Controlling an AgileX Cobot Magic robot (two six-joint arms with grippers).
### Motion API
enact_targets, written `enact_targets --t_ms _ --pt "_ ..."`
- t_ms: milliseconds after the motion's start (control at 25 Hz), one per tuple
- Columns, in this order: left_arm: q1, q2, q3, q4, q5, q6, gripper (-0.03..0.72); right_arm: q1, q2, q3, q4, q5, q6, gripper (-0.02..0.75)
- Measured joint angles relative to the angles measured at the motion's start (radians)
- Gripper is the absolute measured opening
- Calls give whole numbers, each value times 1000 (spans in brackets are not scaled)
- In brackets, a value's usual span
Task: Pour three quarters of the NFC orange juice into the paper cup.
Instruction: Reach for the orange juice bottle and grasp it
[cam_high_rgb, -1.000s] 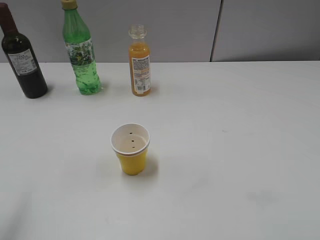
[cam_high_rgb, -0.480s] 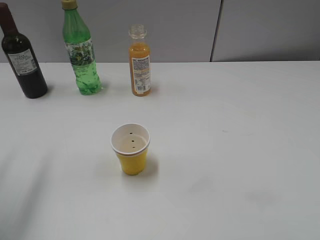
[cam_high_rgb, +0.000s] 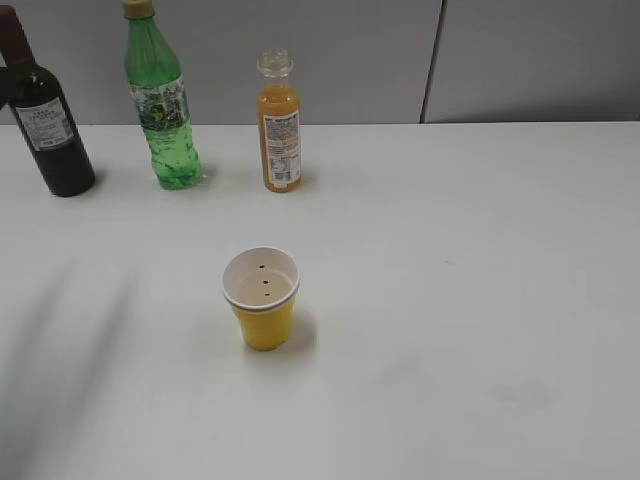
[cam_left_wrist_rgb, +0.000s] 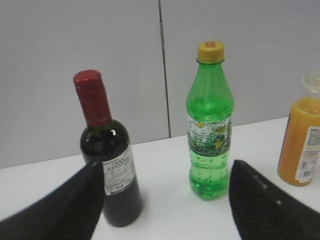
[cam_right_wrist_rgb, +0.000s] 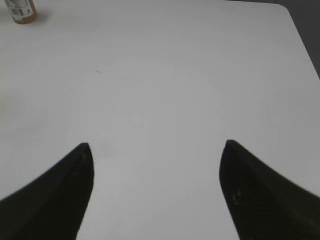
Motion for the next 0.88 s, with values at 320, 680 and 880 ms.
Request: enact_targets --t_ms 320,680,880 --pt "0 205 0 102 -203 -131 591 0 0 0 0 0 0 592" --pt "0 383 -25 150 -342 -133 591 0 0 0 0 0 0 593" --pt "0 453 -81 236 -413 -158 591 0 0 0 0 0 0 593"
